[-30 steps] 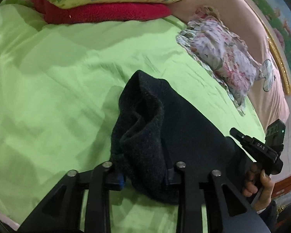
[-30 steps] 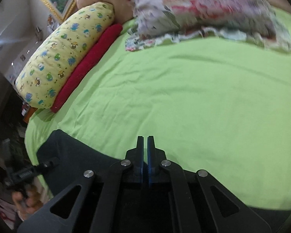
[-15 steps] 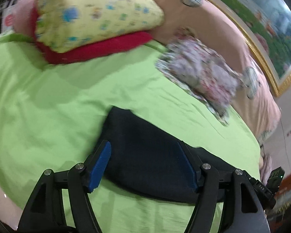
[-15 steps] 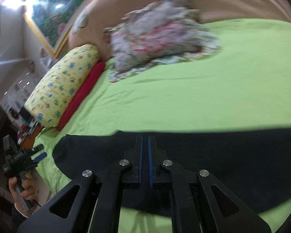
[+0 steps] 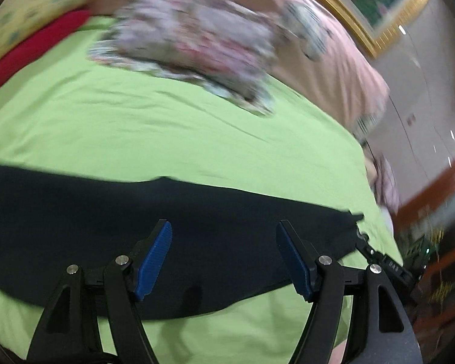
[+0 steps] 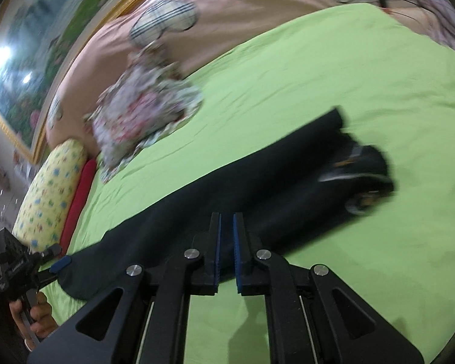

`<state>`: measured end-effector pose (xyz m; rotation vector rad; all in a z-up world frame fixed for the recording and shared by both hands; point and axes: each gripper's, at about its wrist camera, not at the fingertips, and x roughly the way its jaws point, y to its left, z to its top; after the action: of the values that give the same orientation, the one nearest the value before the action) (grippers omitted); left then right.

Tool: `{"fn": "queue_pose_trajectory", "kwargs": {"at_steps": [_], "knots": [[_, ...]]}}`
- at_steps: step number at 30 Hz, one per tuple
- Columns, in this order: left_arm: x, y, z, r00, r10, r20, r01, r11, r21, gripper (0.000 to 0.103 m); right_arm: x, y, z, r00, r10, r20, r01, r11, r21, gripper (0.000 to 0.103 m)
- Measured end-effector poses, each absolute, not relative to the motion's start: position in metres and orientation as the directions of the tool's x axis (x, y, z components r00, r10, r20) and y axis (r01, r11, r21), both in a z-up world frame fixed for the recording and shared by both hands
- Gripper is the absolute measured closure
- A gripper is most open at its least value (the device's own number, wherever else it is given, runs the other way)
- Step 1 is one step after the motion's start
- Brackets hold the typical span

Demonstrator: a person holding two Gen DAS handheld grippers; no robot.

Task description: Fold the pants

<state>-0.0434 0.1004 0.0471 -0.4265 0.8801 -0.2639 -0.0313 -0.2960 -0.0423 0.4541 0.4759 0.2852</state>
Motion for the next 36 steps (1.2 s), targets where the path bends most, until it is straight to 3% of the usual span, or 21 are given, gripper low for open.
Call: {"fn": "queue_pose_trajectory", "kwargs": {"at_steps": [3, 5, 7, 8, 14, 25, 32, 36], "knots": [[-0.021, 0.054, 0.049, 0.563, -0.428, -0.707, 0.141, 0.892, -0.428, 0.031, -0.037, -0.312, -0.047, 0.861, 0.354, -0.366, -0.125, 0.844, 0.522, 0.094], [-0.003, 0.024, 0.051, 0.533, -0.451, -0.716, 0.199, 0.889, -0.412, 0.03, -0.04, -0.32, -0.052, 0.864, 0.34, -0.372, -0.098, 0.837, 0.538, 0.087], [0.01, -0.007, 0.052, 0.503, -0.468, -0.727, 0.262, 0.884, -0.388, 0.029, -0.043, -0.327, -0.055, 0.868, 0.318, -0.383, -0.067, 0.837, 0.543, 0.057], [0.016, -0.021, 0.052, 0.495, -0.469, -0.731, 0.283, 0.883, -0.375, 0.028, -0.046, -0.331, -0.056, 0.874, 0.308, -0.374, -0.06, 0.834, 0.548, 0.054], [0.052, -0.108, 0.044, 0.396, -0.487, -0.778, 0.425, 0.848, -0.315, 0.027, -0.045, -0.353, -0.06, 0.882, 0.291, -0.37, -0.007, 0.794, 0.607, 0.054], [0.103, -0.191, 0.011, 0.205, -0.53, -0.823, 0.522, 0.77, -0.367, 0.026, -0.015, -0.371, -0.08, 0.863, 0.359, -0.355, 0.027, 0.669, 0.743, 0.054], [0.117, -0.219, -0.002, 0.122, -0.544, -0.83, 0.562, 0.727, -0.394, 0.026, -0.012, -0.373, -0.081, 0.873, 0.371, -0.318, -0.021, 0.679, 0.734, 0.055], [0.125, -0.239, -0.013, 0.08, -0.524, -0.848, 0.59, 0.711, -0.383, 0.026, -0.012, -0.376, -0.084, 0.885, 0.365, -0.287, -0.038, 0.673, 0.738, 0.063]]}}
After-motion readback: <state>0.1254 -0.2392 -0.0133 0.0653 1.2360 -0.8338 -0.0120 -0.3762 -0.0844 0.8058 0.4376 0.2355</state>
